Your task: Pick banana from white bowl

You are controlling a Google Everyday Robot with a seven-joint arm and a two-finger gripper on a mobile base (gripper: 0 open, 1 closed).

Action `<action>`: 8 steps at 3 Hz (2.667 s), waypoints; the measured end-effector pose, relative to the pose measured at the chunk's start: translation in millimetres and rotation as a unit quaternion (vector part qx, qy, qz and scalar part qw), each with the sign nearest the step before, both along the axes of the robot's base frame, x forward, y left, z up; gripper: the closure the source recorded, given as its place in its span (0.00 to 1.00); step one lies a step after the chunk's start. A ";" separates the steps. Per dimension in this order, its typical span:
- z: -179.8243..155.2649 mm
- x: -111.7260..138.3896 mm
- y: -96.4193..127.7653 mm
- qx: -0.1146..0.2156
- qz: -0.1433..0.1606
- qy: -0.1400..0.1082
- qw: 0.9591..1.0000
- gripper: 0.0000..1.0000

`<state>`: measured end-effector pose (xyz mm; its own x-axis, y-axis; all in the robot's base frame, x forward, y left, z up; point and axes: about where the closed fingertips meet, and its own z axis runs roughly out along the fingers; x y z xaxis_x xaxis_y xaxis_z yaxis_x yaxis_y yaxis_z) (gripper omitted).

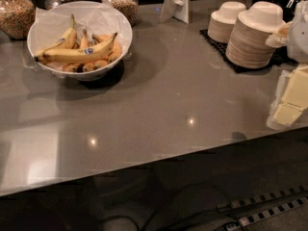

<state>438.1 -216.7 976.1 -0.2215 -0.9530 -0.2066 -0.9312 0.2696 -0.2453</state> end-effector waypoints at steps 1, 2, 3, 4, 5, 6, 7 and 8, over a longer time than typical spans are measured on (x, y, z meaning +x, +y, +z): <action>0.0 0.0 0.0 0.000 0.000 0.000 1.000 0.00; 1.9 5.8 5.2 0.027 0.005 -0.013 1.000 0.00; 7.7 26.9 31.9 0.095 0.028 -0.051 0.994 0.00; 24.2 63.0 74.4 0.157 0.058 -0.097 0.981 0.00; 37.3 97.3 122.1 0.198 0.098 -0.129 0.967 0.00; 40.4 130.4 197.8 0.243 0.160 -0.137 0.947 0.00; 40.4 130.4 197.9 0.243 0.160 -0.137 0.947 0.00; 37.9 142.5 229.7 0.264 0.191 -0.148 0.934 0.00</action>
Offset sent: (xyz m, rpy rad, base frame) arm 0.0153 0.0124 0.0007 0.1493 -0.0483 0.0278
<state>580.6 13.0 1014.0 0.2545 -0.6989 -0.6684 -0.8967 0.0883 -0.4338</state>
